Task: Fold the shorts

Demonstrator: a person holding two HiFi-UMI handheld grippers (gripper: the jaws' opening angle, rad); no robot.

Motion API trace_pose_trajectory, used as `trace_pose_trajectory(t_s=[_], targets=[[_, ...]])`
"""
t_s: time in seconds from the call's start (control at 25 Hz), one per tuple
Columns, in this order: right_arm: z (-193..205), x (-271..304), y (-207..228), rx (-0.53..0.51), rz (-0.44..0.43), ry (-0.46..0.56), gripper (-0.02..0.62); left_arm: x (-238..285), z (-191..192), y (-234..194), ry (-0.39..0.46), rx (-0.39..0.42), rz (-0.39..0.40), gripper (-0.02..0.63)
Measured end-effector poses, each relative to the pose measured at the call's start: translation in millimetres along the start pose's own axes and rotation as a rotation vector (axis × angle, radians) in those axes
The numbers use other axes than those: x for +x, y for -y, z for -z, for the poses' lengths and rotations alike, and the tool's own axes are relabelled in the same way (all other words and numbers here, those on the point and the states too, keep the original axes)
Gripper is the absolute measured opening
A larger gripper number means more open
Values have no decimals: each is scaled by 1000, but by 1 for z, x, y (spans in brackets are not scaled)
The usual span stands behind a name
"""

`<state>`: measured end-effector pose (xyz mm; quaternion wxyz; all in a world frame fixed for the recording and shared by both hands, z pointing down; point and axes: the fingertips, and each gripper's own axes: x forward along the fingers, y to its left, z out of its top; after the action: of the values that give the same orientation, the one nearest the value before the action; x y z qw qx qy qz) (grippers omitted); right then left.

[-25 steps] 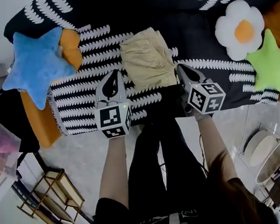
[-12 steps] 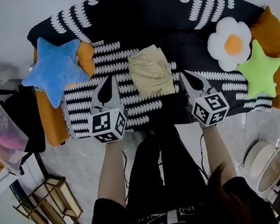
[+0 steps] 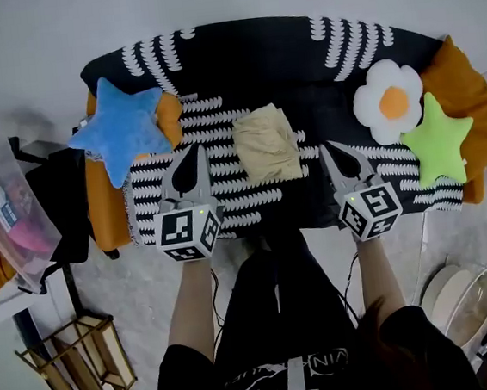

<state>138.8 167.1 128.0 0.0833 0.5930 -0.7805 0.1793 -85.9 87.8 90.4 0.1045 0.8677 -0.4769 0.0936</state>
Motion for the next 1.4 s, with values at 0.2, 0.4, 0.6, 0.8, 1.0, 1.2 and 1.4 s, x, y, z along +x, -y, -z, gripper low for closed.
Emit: trace_pose_trajectory(t_s=[0.2,0.4,0.6,0.8,1.0,1.2,1.4], targets=[[-37,-25,-6,-7,5,47,3,-25,-33,11,29,48,2,0],[-76,-42,-20,-47,-10,76,3,-44,-69,19,68,64,-4,0],[-110,-60,-36,-81,-35,100,3,-64,-106,21,99,73,-9,0],[-140,-69,-41,-88,-27,136,3,-74,-138,15,136,73,-26,0],[-166,-74,-47,-90,-26,173,3,-85,-160,8,153,67,-35,0],[-191,-77,-56,-109,-32,212,3,-94,-178,3,161,94,-35,0],[-208,-85,-61,-118,-36,233,3,-103,-193,4,172,108,-41,0]])
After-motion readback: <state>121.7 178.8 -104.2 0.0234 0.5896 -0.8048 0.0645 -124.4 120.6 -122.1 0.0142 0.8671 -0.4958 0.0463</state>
